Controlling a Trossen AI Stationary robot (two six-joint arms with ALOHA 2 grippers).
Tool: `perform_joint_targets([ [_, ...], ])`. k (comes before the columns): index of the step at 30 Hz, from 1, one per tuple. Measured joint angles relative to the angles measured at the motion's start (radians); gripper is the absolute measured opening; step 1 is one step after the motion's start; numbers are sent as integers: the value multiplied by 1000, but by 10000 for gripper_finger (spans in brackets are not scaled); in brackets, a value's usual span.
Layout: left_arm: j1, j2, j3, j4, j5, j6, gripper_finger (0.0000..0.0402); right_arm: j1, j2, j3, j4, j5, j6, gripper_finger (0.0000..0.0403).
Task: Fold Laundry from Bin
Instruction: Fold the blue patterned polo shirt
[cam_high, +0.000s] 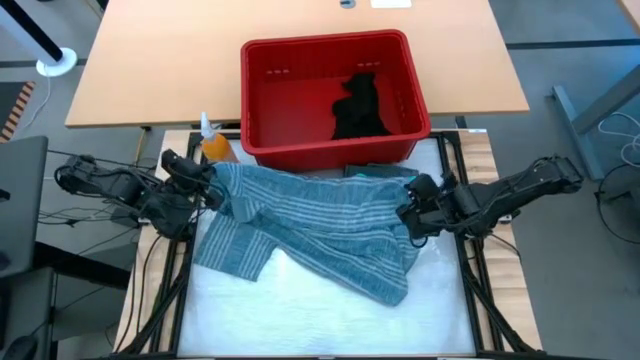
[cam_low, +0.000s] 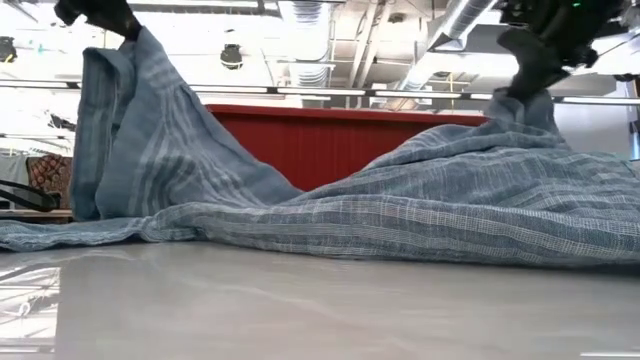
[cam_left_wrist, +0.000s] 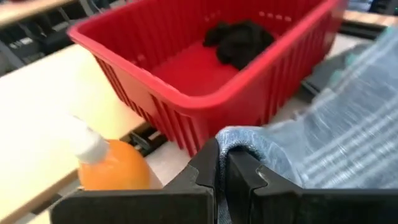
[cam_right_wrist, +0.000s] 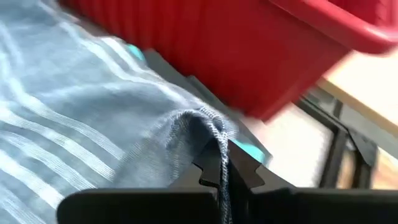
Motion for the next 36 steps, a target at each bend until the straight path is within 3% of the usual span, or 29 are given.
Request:
perform_joint_targets([
  [6,32,21,-81,76,93,51,0,45,-8,-23,-63,-84,90,27],
  [12,69,33,-95,84,93,62,0,72,-11,-125,-212,-132,467,25],
  [20,158,26,-66,190,75,323,0,77,-11,-180,-264,-170,719,24],
  [26,249,29,-61,269,143,495,0,53,-17,-180,-222,-161,670,30],
  [36,367,35,-61,300,250,547,0,55,-19,-134,-225,-275,630,98],
])
